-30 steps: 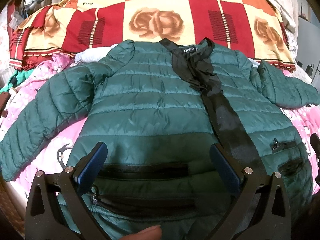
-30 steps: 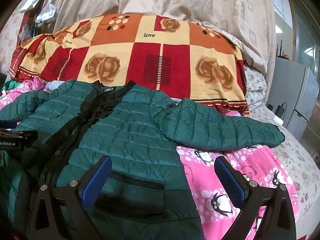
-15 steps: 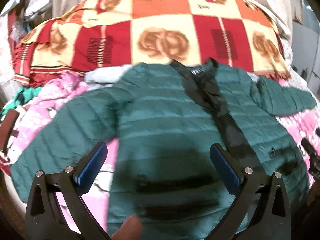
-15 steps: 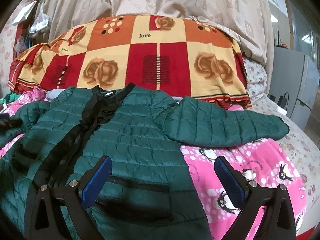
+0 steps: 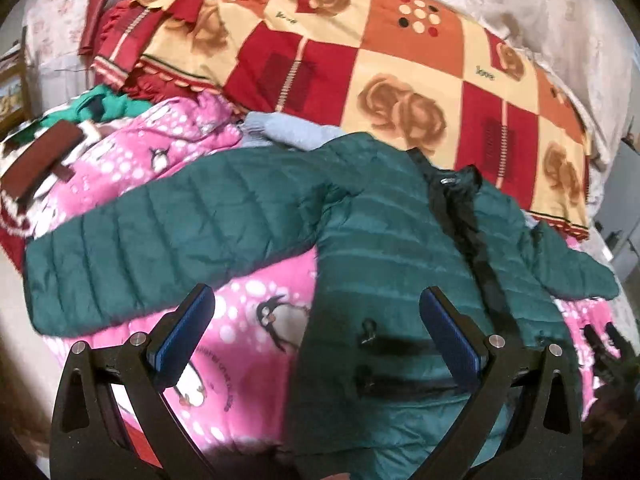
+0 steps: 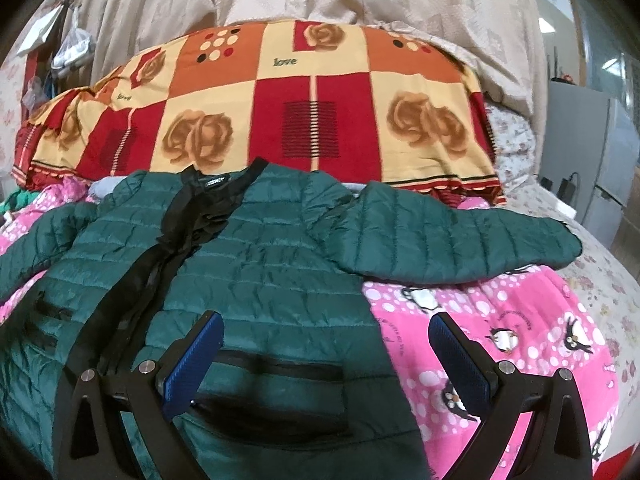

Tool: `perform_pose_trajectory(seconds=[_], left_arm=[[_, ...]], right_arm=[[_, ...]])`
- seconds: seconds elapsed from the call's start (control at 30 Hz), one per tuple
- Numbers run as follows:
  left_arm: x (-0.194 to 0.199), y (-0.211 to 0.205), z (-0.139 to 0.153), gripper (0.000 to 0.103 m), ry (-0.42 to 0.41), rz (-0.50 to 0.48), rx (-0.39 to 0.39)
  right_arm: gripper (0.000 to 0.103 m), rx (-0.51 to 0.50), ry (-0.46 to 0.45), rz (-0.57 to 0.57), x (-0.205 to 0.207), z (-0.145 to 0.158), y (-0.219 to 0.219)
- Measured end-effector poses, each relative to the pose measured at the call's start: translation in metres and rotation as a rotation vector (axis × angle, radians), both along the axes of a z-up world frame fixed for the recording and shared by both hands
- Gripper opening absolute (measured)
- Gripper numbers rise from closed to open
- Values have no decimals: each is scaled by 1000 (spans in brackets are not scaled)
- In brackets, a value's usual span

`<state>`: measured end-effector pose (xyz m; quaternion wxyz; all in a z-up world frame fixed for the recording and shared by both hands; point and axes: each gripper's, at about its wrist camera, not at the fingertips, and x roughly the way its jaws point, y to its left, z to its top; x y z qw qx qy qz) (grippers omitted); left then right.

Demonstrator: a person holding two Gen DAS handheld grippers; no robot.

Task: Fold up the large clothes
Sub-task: 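Move the left gripper over the jacket sleeve nearest it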

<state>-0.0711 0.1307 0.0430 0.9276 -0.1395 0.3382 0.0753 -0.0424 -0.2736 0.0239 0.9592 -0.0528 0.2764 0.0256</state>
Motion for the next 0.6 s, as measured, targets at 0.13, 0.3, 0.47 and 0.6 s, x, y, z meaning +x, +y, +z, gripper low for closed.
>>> perform_pose_trajectory(seconds=[0.13, 0.3, 0.47, 0.6], left_arm=[[-4, 3, 2, 103, 5, 123, 53], [-5, 0, -1, 103, 29, 183, 110], [-4, -2, -3, 103, 38, 197, 147], [0, -5, -4, 103, 42, 195, 152]], right_arm=[[102, 41, 51, 148, 18, 18, 1], [102, -70, 46, 276, 48, 22, 18], [102, -17, 81, 188, 61, -7, 15], [102, -73, -2, 217, 44, -3, 25]])
